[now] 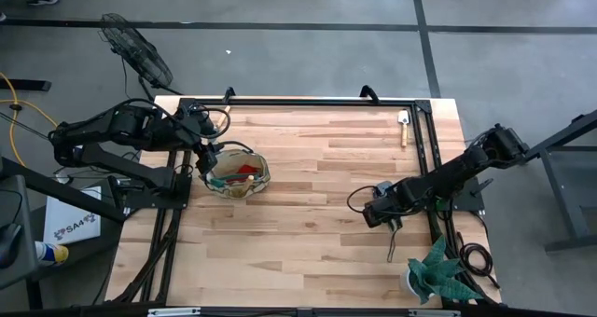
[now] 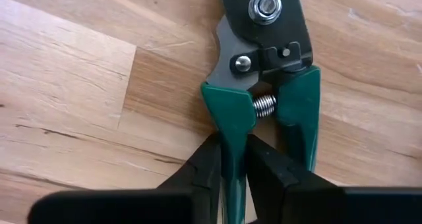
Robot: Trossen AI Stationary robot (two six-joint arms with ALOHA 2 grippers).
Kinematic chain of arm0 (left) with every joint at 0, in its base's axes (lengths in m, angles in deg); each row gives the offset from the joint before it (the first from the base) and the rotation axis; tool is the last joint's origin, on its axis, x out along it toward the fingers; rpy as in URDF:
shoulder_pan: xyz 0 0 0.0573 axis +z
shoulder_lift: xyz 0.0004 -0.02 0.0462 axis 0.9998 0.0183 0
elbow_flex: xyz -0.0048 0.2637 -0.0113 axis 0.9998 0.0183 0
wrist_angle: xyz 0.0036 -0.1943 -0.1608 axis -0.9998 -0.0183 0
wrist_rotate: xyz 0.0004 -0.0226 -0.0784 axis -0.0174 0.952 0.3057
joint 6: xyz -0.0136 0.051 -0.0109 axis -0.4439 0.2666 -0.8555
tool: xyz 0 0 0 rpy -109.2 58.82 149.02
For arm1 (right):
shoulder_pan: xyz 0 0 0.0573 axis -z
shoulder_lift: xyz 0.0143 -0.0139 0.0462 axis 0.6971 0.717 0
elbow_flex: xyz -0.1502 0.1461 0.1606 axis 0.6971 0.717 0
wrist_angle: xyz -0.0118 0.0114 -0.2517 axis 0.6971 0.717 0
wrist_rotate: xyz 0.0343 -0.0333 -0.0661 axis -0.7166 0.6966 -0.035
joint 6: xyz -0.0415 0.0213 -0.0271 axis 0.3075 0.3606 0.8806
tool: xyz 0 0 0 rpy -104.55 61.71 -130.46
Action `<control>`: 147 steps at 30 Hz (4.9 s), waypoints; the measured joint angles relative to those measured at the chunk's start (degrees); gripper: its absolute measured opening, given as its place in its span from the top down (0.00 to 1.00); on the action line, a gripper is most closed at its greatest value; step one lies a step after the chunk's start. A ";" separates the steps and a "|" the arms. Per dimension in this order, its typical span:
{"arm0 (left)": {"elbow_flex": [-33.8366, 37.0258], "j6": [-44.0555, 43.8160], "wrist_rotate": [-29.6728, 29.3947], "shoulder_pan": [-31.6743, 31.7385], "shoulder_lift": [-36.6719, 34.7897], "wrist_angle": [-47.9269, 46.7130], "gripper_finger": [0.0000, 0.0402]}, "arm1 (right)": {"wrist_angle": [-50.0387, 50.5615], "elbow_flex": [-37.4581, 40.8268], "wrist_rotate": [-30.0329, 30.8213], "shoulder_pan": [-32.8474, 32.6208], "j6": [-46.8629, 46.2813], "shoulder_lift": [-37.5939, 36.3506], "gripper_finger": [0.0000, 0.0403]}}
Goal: Pick & Place Garden tools in Gardening bag
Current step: Put the green shear scissors into the white gardening bag
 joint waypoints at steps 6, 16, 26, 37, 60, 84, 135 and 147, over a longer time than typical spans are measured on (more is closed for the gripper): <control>0.00 0.02 0.02 0.01 0.00 -0.02 0.43 | -0.81 0.04 0.34 0.00 -0.19 0.01 0.91; 0.02 0.12 0.09 0.01 0.00 -0.03 0.43 | -6.69 -2.38 4.52 0.09 -1.28 -2.60 0.91; 0.02 0.72 1.03 0.00 0.00 0.00 0.43 | -18.31 -2.29 14.66 1.44 -2.40 -11.12 0.91; 0.02 4.29 4.72 0.00 0.00 7.37 0.43 | -36.35 -2.32 17.18 8.65 5.05 -18.15 0.91; 0.02 10.13 19.14 -0.01 18.06 35.18 0.43 | -73.75 -2.38 5.38 22.53 28.24 -18.39 0.91; 0.07 9.72 17.26 0.01 24.36 53.33 0.43 | -88.71 -2.38 -15.74 36.29 24.70 -18.85 0.91; -0.03 109.39 7.48 -1.34 32.52 57.30 0.43 | -88.46 -2.38 -16.39 39.76 15.74 -18.68 0.91; 0.00 122.43 2.93 -5.05 35.73 59.38 0.43 | -87.02 -2.38 -17.73 40.44 14.64 -18.68 0.91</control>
